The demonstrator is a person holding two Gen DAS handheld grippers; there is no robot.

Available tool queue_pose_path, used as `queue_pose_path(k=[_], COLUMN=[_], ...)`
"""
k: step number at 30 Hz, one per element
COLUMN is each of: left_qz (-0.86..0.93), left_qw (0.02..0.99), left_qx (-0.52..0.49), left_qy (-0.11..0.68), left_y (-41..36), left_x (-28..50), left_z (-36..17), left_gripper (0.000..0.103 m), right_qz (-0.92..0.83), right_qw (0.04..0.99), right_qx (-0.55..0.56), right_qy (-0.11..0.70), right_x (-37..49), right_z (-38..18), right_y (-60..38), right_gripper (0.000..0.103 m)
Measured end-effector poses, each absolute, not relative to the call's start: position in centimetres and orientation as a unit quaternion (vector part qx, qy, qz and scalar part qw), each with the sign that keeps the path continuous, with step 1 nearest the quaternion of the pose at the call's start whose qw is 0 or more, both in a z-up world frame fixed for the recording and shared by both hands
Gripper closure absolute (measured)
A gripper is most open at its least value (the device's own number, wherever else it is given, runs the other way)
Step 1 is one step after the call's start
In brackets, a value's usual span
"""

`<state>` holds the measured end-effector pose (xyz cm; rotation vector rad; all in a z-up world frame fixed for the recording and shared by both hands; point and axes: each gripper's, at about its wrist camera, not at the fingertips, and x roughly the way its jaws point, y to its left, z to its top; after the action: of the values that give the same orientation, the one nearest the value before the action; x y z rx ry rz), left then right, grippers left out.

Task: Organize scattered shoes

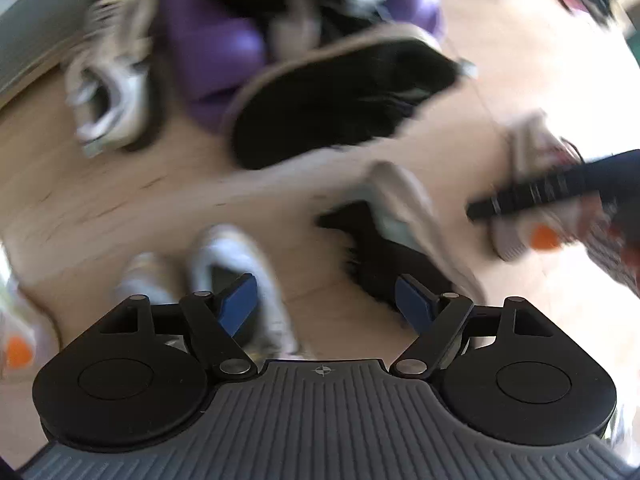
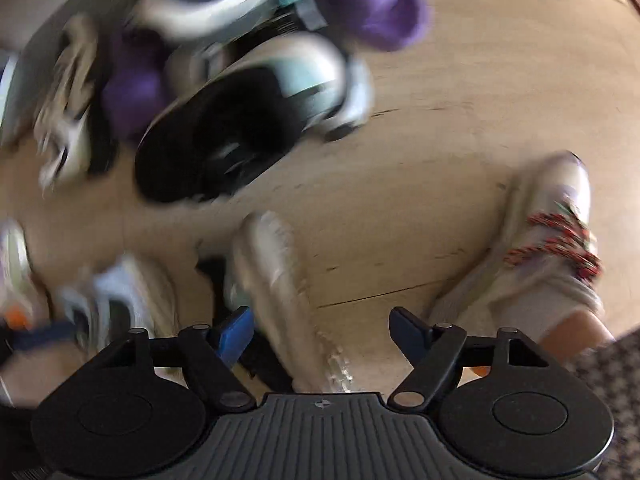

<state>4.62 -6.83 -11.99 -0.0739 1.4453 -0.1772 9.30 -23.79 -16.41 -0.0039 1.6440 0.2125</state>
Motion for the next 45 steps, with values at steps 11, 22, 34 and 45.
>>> queue_pose_path(k=[11, 22, 34, 45], left_qz=[-0.009, -0.098, -0.099, -0.128], left_qw=[0.755, 0.741, 0.735, 0.73], left_qx=[-0.061, -0.037, -0.02, -0.022], left_qy=[0.653, 0.663, 0.67, 0.671], left_y=[-0.2, -4.7, -5.5, -6.7], left_x=[6.2, 6.2, 5.7, 5.9], left_z=[-12.7, -14.0, -14.7, -14.9], left_gripper=[0.025, 0.024, 0.023, 0.023], right_qz=[0.117, -0.009, 0.075, -0.012], right_qw=[0.628, 0.682, 0.713, 0.705], right_qx=[-0.001, -0.098, -0.136, -0.034], right_qy=[0.769, 0.725, 0.683, 0.708], right_x=[7.9, 9.3, 9.4, 11.9], right_z=[-22.4, -19.3, -19.8, -19.8], right_y=[-16.3, -23.3, -18.8, -26.7], right_gripper=[0.05, 0.037, 0.045, 0.047])
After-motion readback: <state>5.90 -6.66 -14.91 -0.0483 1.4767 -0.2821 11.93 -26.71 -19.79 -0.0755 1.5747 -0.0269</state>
